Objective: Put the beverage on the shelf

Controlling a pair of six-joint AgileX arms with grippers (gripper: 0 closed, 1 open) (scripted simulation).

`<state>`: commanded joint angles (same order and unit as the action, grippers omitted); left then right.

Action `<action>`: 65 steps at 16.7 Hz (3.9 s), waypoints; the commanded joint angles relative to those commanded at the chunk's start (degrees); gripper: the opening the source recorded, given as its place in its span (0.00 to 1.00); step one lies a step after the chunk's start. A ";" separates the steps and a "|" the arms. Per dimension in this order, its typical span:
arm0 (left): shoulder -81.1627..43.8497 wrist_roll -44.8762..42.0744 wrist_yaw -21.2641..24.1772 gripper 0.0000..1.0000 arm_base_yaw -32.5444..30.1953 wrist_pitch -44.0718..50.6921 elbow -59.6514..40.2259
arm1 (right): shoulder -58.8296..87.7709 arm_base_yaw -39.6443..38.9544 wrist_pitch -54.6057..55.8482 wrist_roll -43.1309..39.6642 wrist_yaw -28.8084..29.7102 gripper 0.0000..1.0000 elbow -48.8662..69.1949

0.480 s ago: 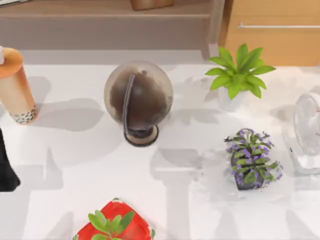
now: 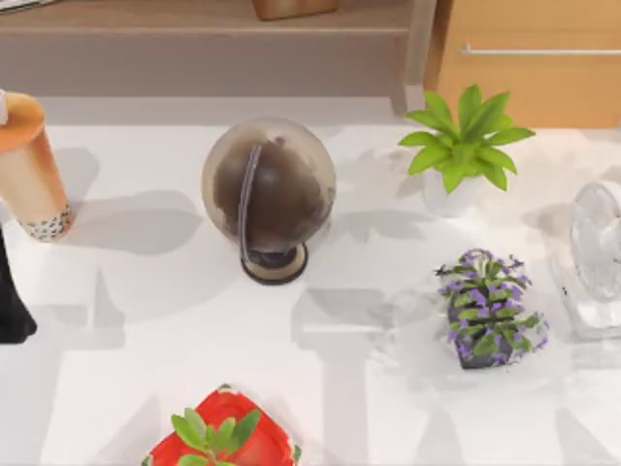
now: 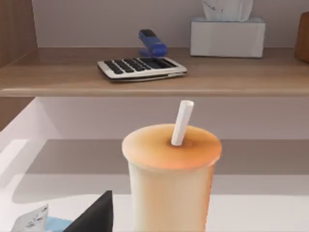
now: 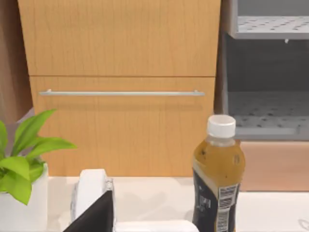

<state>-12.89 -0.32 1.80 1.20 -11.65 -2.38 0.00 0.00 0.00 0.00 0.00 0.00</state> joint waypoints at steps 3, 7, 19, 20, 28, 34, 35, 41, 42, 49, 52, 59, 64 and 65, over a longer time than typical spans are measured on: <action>-14.10 -0.38 1.30 1.00 1.06 -10.43 -1.72 | 0.00 0.00 0.00 0.00 0.00 1.00 0.00; -36.26 -0.83 3.03 1.00 2.45 -25.10 -3.97 | 0.00 0.00 0.00 0.00 0.00 1.00 0.00; -74.47 -1.54 6.71 1.00 5.16 -53.17 -8.55 | 0.00 0.00 0.00 0.00 0.00 1.00 0.00; -74.47 -1.54 6.71 1.00 5.16 -53.17 -8.55 | 0.00 0.00 0.00 0.00 0.00 1.00 0.00; -81.03 -1.37 5.93 1.00 4.27 -54.38 -14.11 | 0.00 0.00 0.00 0.00 0.00 1.00 0.00; -93.42 -1.07 4.63 1.00 2.73 -55.81 -24.92 | 0.00 0.00 0.00 0.00 0.00 1.00 0.00; -93.83 -1.06 4.58 1.00 2.67 -55.85 -25.33 | 0.00 0.00 0.00 0.00 0.00 1.00 0.00; -93.83 -1.06 4.58 0.77 2.67 -55.85 -25.33 | 0.00 0.00 0.00 0.00 0.00 1.00 0.00; -93.83 -1.06 4.58 0.70 2.67 -55.85 -25.33 | 0.00 0.00 0.00 0.00 0.00 1.00 0.00; -93.83 -1.06 4.58 0.17 2.67 -55.85 -25.33 | 0.00 0.00 0.00 0.00 0.00 1.00 0.00; -93.83 -1.06 4.58 0.00 2.67 -55.85 -25.33 | 0.00 0.00 0.00 0.00 0.00 1.00 0.00; -93.83 -1.06 4.58 0.00 2.67 -55.85 -25.33 | 0.00 0.00 0.00 0.00 0.00 1.00 0.00; -91.78 -1.13 4.55 0.00 2.49 -53.95 -25.76 | 0.00 0.00 0.00 0.00 0.00 1.00 0.00; -91.18 -1.15 4.55 0.00 2.49 -53.36 -25.88 | 0.00 0.00 0.00 0.00 0.00 1.00 0.00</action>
<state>-104.08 -1.47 6.35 3.69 -65.01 -28.26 0.00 0.00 0.00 0.00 0.00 0.00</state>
